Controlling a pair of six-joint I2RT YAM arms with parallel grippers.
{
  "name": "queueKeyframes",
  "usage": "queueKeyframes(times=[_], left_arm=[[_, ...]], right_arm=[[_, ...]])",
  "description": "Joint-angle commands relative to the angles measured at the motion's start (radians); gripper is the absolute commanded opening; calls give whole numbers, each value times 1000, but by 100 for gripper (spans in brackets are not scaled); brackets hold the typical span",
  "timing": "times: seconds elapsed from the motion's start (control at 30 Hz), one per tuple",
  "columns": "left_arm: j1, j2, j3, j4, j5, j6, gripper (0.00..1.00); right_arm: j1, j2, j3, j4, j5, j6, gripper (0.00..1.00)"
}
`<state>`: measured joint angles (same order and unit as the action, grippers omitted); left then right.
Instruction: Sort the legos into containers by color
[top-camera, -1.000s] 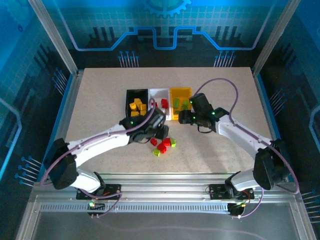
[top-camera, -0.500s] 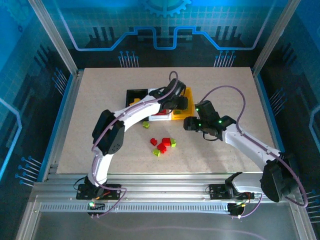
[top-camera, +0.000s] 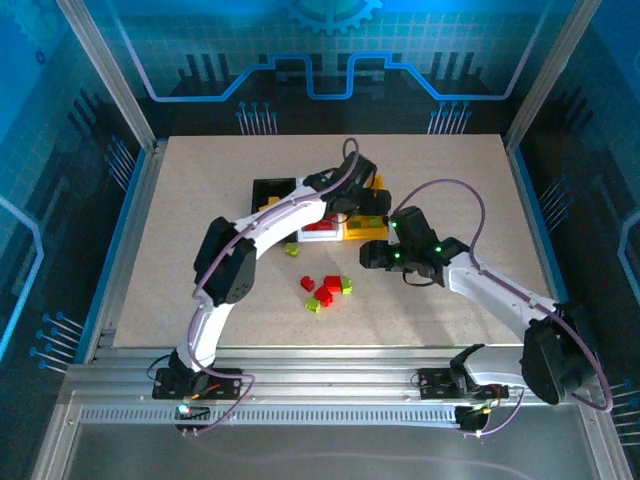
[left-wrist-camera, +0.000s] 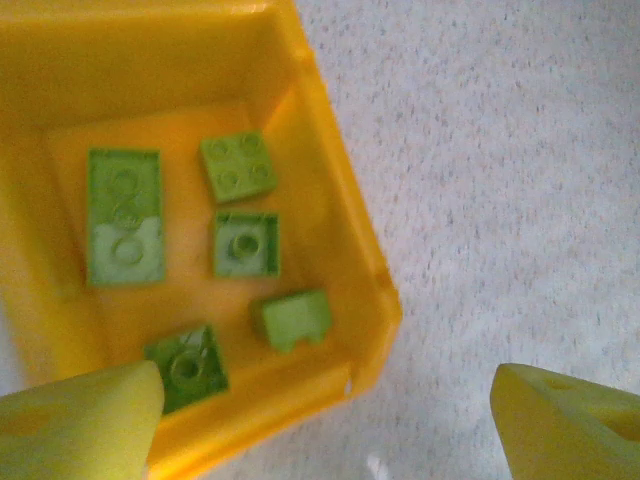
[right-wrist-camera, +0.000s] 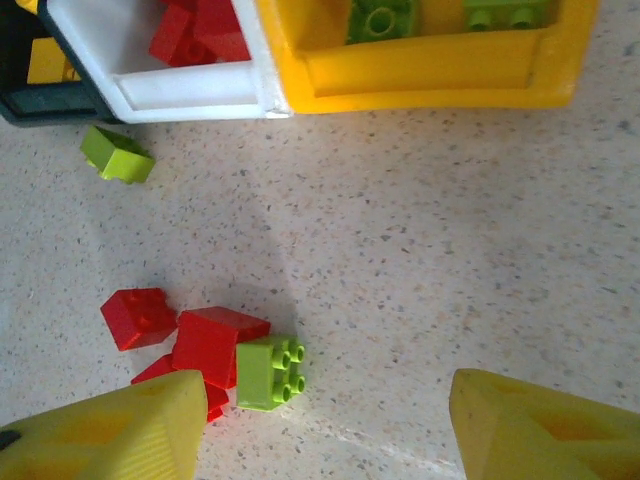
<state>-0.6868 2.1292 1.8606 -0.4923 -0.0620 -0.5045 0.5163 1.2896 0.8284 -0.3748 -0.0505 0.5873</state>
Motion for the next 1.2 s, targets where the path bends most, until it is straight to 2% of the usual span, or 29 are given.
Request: queueKeyframes(times=[0.0,0.23,0.37,0.47,0.7,0.97,1.17], left_arm=[[7,-204,-125,87,40,-40,98],[7,-569,-572,216,46,-109,99],[6,-753,-787,206,7,-131,99],[6,-852,-886,174,-18,-140,99],[12,-976,-987,126,-71,-156,99],[33,-985,-994,107,-78,-174,99],[40,-988,-995,102,-78,-177,99]], right_arm=[[38,65,25,38,-64,-36,66],[148,217,96,20,-31,-73,61],[183,282,117,9,2,-81,59],[209,321,139,-14,29,-91,59],[247,343,144,-64,91,-98,54],[261,355,135,-70,111,-110,47],[246,367,135,-93,202,-62,37]])
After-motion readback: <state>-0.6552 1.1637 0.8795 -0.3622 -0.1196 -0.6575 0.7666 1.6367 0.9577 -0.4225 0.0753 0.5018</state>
